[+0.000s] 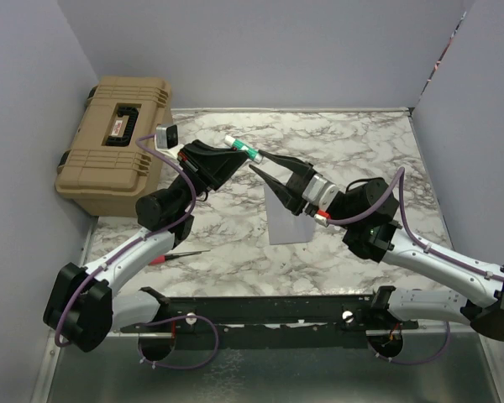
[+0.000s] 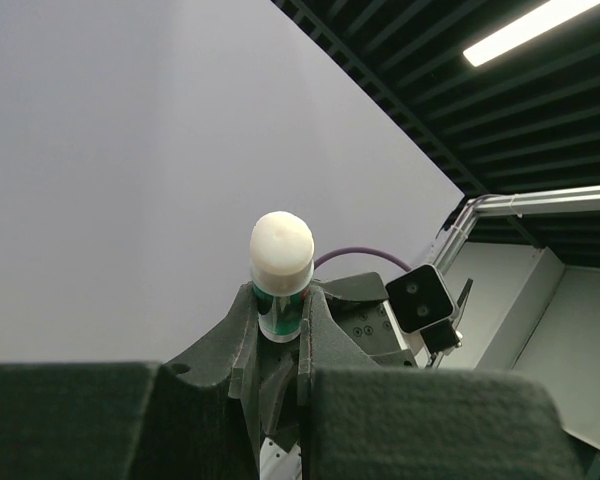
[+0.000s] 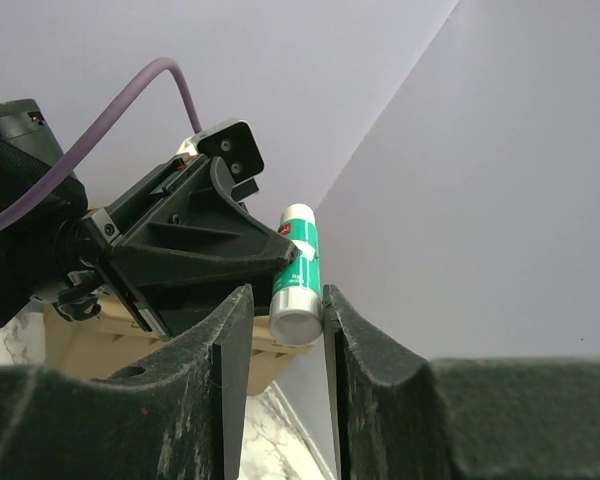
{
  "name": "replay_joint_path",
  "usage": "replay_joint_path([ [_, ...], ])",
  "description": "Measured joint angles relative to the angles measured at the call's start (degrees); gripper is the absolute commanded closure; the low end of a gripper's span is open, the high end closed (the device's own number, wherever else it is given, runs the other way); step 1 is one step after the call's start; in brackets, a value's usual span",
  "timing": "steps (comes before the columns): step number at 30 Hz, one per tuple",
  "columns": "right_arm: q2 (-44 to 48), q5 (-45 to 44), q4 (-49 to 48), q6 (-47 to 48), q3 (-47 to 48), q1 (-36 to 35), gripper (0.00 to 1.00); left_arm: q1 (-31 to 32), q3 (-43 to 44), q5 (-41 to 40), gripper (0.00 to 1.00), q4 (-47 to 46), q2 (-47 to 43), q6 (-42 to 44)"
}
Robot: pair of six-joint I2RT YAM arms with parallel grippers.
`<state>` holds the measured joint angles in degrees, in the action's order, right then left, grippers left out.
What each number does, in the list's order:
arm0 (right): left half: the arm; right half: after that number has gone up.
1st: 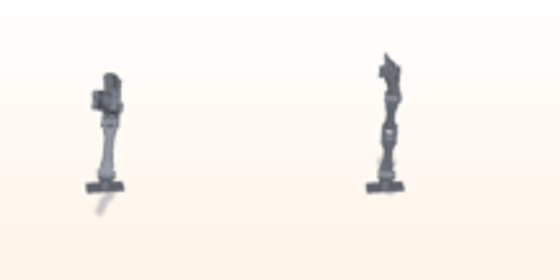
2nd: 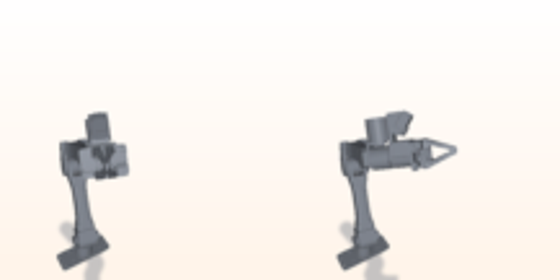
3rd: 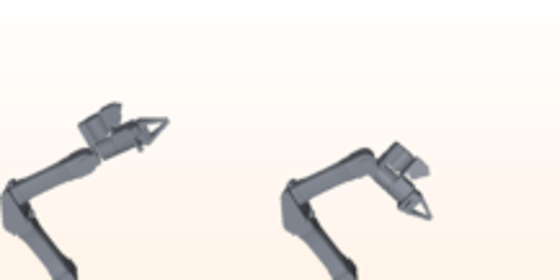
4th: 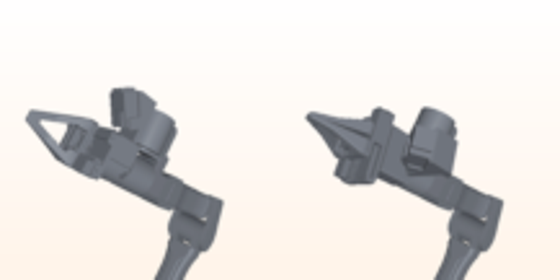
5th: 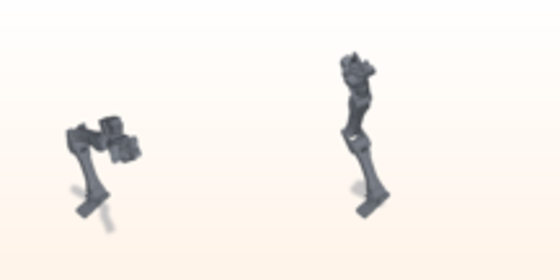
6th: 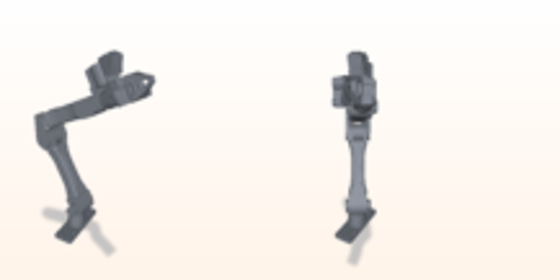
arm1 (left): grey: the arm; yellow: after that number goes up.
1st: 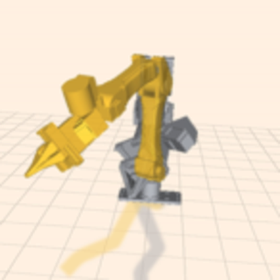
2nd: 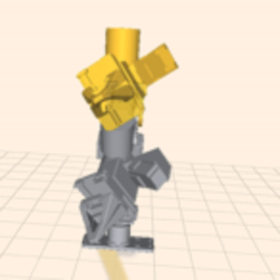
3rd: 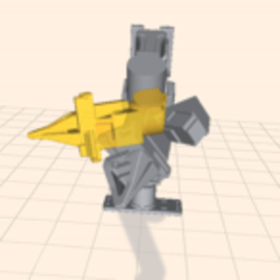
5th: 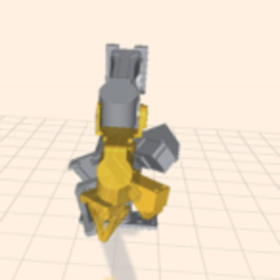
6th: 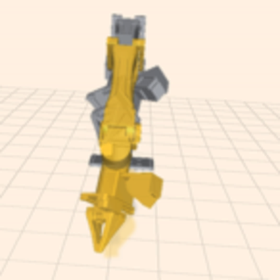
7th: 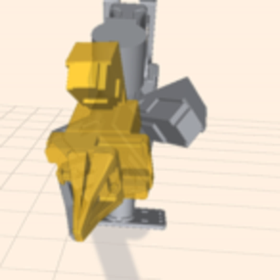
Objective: Place the letter into the envelope and seal it
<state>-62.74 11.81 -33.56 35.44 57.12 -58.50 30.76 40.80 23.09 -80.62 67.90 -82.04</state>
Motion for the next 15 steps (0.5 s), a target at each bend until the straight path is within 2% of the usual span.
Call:
replay_joint_path([
  [7, -1.31, 0.07, 0.83, -0.31, 2.21, 0.00, 0.78, -0.02, 0.00, -0.02, 1.00, 0.02, -0.48, -0.02],
  [11, -1.57, 0.04, 1.86, -1.14, 3.17, 0.00, 0.95, -0.02, 0.00, -0.17, 1.00, 0.02, -0.72, 0.00],
  [14, -1.60, 0.02, 1.99, -1.84, 3.41, 0.00, 0.99, -0.02, 0.00, -0.24, 1.00, 0.00, -0.94, 0.07],
  [15, -1.60, 0.02, 1.97, -2.25, 3.41, 0.00, 0.99, -0.02, 0.00, -0.28, 0.97, 0.00, -0.96, 0.13],
])
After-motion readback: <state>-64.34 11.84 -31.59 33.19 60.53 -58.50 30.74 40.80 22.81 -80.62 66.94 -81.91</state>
